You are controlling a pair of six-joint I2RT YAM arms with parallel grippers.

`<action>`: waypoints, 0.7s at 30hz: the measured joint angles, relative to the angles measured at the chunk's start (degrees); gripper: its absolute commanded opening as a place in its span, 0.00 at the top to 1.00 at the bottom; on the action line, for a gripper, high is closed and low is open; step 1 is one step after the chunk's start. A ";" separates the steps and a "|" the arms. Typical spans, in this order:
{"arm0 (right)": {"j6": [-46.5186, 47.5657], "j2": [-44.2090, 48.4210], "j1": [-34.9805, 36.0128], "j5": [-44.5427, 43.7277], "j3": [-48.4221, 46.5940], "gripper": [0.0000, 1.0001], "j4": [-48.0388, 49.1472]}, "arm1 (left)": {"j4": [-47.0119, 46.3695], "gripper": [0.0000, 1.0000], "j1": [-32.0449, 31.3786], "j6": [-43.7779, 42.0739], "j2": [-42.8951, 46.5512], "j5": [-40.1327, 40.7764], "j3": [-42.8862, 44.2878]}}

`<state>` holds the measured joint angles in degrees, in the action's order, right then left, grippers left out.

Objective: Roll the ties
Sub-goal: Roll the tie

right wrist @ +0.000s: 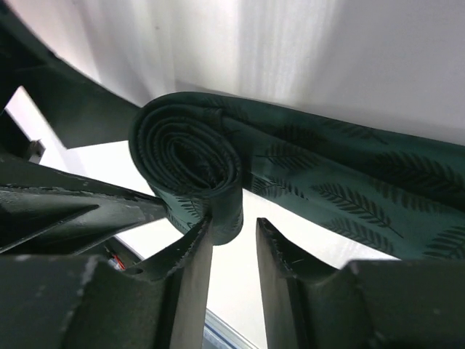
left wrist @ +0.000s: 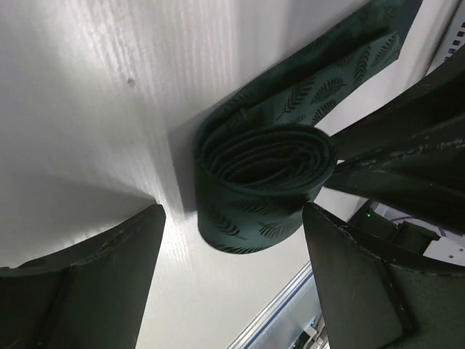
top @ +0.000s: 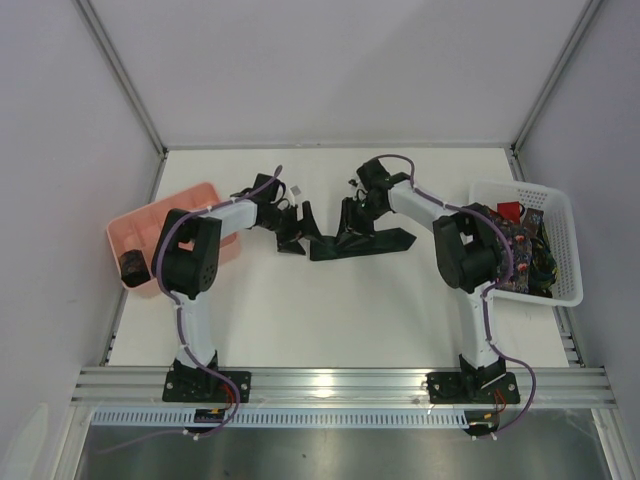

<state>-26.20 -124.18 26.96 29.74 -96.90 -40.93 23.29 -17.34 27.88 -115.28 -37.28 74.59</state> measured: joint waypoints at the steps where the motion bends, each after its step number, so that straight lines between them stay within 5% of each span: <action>1: -0.13 0.07 0.11 0.26 0.11 0.59 0.52 | 0.11 0.16 0.00 -0.22 -0.57 -0.90 0.55; 21: -1.55 2.54 -1.60 8.96 11.98 0.40 17.07 | -0.09 0.30 0.07 -2.45 -1.20 -1.95 1.66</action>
<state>-27.75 -121.64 25.36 38.70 -84.93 -23.86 23.20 -17.28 25.43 -116.49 -39.22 76.25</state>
